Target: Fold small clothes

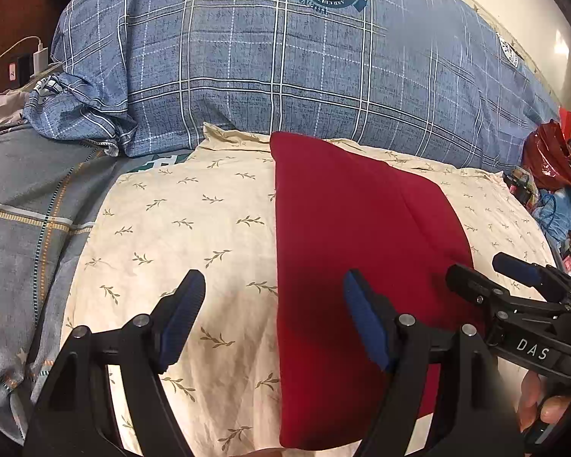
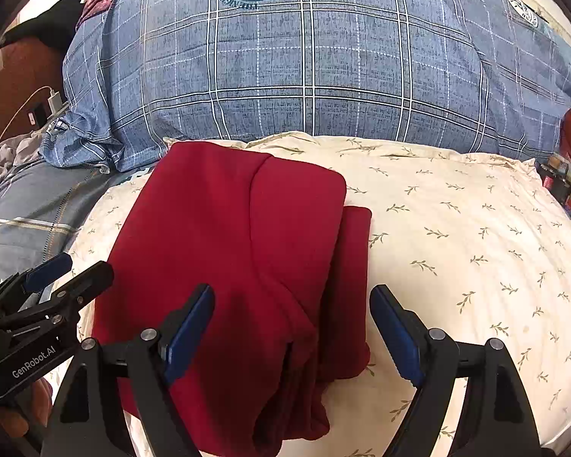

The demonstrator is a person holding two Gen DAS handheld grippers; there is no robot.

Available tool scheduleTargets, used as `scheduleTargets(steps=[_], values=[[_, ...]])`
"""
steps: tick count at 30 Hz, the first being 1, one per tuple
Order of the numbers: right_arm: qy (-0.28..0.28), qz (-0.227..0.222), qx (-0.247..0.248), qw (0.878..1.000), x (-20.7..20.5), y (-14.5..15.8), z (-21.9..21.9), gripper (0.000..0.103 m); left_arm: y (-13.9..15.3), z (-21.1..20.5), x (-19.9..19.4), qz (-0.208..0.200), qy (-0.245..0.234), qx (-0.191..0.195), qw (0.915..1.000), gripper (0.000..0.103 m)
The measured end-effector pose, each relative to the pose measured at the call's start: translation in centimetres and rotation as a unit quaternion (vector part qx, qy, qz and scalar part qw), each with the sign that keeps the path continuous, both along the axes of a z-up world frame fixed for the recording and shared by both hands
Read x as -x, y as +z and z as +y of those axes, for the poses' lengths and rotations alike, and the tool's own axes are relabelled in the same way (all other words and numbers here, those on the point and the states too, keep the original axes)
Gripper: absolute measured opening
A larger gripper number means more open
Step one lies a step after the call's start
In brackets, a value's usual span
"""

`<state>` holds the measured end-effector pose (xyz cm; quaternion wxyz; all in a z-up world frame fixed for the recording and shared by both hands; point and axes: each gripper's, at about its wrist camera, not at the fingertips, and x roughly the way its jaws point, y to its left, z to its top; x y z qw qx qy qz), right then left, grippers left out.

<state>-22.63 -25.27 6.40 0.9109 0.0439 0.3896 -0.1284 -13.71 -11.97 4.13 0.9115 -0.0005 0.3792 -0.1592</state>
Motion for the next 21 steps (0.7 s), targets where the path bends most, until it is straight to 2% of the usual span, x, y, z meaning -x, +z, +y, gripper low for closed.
scheduleTargets(steps=[21], values=[[0.005,0.013,-0.011,1.000,-0.69,-0.66,-0.15,0.085,-0.47,-0.27,-0.21,0.002,-0.001,-0.009,1.0000,0.075]])
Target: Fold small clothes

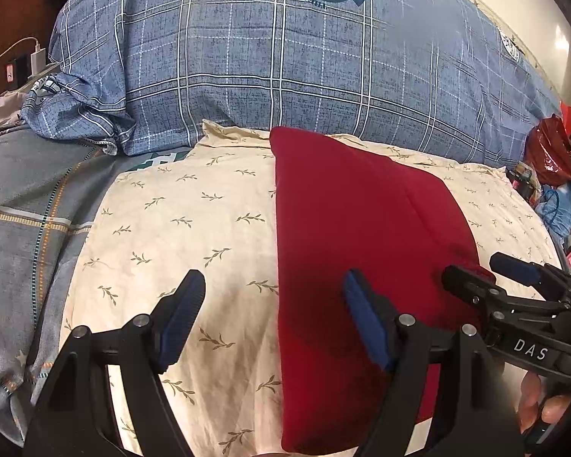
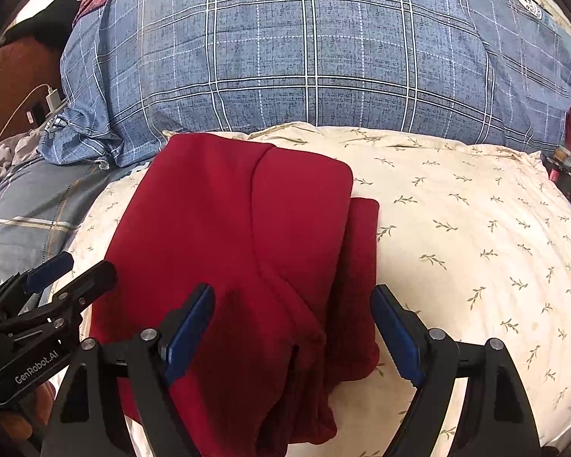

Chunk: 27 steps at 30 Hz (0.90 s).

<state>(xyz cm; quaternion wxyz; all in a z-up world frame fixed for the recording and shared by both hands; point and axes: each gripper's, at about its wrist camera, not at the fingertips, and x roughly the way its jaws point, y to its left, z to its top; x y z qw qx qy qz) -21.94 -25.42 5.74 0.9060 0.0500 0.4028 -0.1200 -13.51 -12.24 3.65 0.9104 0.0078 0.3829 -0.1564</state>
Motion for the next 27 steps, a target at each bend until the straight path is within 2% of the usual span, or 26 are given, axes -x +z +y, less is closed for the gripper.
scheduleTargets(steps=[23,27], values=[[0.014,0.011,0.000,1.000,-1.0,-0.6,0.4,0.085,-0.2,-0.2,-0.5,0.002,-0.004,0.002,1.0000,0.075],[0.017,-0.005,-0.010,1.000,-0.7,-0.2,-0.5,0.085,-0.2,0.8,-1.2,0.007,-0.003,0.014,0.9999,0.075]])
